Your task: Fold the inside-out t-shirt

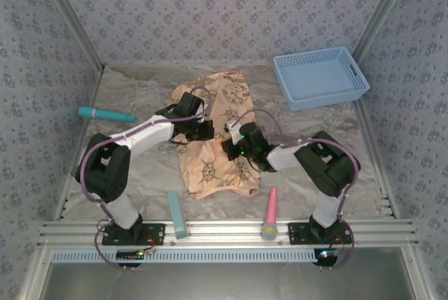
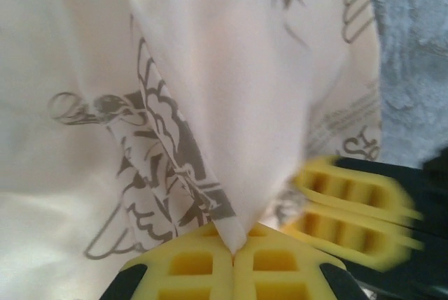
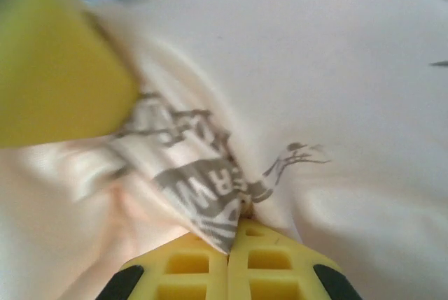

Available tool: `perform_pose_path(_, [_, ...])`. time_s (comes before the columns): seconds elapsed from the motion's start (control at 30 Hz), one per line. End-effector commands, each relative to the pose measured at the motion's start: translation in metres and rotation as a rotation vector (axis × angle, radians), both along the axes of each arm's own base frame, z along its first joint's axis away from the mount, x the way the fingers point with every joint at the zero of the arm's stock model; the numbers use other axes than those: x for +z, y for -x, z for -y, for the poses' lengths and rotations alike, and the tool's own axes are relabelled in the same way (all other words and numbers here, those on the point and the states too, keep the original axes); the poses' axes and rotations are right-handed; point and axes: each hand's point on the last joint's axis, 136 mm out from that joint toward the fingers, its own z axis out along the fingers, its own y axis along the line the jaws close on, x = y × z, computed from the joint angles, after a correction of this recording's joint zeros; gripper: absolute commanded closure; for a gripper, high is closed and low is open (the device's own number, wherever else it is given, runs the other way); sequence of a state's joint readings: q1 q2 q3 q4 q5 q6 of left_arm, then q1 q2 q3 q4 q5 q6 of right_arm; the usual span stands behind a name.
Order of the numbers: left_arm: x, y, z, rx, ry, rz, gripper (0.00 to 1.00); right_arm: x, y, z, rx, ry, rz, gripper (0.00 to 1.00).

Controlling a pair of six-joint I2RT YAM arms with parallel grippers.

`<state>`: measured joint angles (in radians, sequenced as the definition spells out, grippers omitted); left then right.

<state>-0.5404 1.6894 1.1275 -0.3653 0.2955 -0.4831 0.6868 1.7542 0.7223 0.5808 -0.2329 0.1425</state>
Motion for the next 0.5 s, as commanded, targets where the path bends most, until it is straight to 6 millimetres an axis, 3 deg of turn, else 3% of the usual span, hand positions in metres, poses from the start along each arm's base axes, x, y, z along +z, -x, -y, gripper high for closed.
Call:
perform_pose_path(0.0, [-0.014, -0.008, -0.024, 0.054, -0.054, 0.006, 1.0, 0.049, 0.035, -0.01, 0.256, -0.101, 0.007, 1.0])
perform_pose_path(0.1, [-0.027, -0.011, -0.033, 0.079, -0.074, -0.004, 1.0, 0.069, 0.065, -0.011, 0.397, -0.106, -0.023, 1.0])
perform_pose_path(0.23, [-0.038, -0.014, -0.032, 0.085, -0.08, -0.011, 1.0, 0.076, 0.097, -0.007, 0.49, -0.121, -0.092, 1.0])
perform_pose_path(0.3, [-0.045, -0.016, -0.033, 0.093, -0.089, -0.012, 0.99, 0.069, 0.11, -0.004, 0.514, -0.111, -0.119, 1.0])
perform_pose_path(0.47, [-0.068, -0.014, -0.03, 0.088, -0.101, -0.073, 0.88, 0.025, 0.145, 0.002, 0.58, -0.001, -0.24, 1.0])
